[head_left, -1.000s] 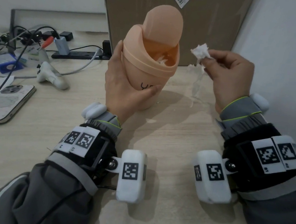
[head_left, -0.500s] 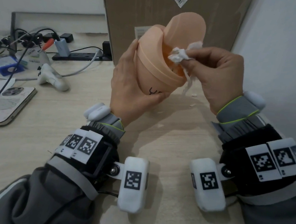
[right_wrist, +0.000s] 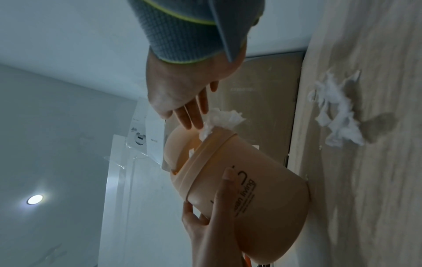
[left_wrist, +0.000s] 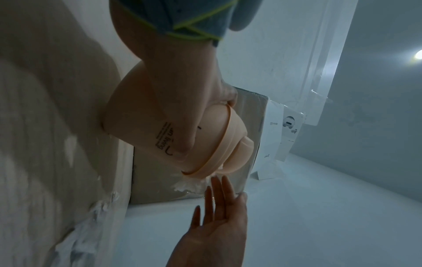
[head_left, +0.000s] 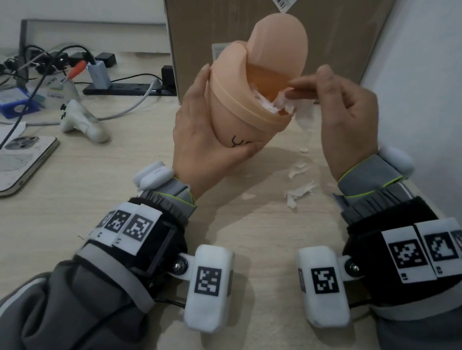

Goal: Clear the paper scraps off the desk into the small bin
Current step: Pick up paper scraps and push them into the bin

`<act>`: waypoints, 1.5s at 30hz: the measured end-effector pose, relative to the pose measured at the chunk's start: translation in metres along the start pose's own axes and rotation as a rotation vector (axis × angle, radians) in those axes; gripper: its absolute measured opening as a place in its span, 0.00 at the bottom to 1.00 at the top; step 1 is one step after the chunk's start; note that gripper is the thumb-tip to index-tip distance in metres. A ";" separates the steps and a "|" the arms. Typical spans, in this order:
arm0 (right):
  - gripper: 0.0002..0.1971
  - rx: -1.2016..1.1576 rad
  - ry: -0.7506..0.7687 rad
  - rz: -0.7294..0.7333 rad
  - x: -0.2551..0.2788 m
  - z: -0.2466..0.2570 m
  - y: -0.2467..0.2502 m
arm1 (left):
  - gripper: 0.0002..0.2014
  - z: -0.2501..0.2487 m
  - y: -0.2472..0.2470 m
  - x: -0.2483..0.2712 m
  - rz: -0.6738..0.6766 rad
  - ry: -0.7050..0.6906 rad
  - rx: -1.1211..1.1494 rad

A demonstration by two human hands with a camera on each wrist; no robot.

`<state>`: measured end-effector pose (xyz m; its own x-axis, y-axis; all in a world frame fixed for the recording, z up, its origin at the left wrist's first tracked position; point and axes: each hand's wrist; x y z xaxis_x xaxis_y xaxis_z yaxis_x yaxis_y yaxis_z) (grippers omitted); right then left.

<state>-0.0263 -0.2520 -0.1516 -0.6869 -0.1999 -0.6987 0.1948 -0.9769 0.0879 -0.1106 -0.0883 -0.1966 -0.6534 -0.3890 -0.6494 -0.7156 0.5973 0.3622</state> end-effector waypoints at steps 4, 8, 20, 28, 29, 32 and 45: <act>0.15 0.161 -0.101 0.077 -0.002 -0.010 0.005 | 0.65 0.004 0.000 -0.002 -0.031 0.051 0.029; 0.17 0.136 -0.203 0.307 0.002 -0.014 0.003 | 0.65 0.006 0.000 -0.003 -0.039 0.066 0.035; 0.09 0.039 -0.072 -0.092 -0.003 0.000 0.007 | 0.63 -0.001 0.001 0.000 0.024 -0.029 -0.018; 0.22 0.308 -0.002 0.394 0.006 0.000 -0.002 | 0.62 -0.002 -0.002 0.001 0.043 -0.074 -0.077; 0.23 0.273 -0.014 0.375 0.006 -0.002 -0.001 | 0.62 -0.002 -0.001 0.001 0.040 -0.074 -0.075; 0.26 0.155 -0.041 0.158 0.006 0.003 0.003 | 0.63 -0.002 0.000 0.001 0.020 -0.046 -0.044; 0.28 0.296 -0.172 0.452 0.018 0.021 -0.003 | 0.61 -0.001 -0.002 0.002 0.083 -0.151 -0.064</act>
<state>-0.0546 -0.2546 -0.1494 -0.6894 -0.5887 -0.4221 0.3086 -0.7658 0.5642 -0.1104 -0.0908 -0.1978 -0.6696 -0.2279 -0.7069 -0.6783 0.5754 0.4569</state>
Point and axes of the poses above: each hand's wrist, its own x-axis away from the middle knuckle, its own y-axis out of the back of the hand, z = x × y, and after that the axes turned 1 degree about -y, right-handed
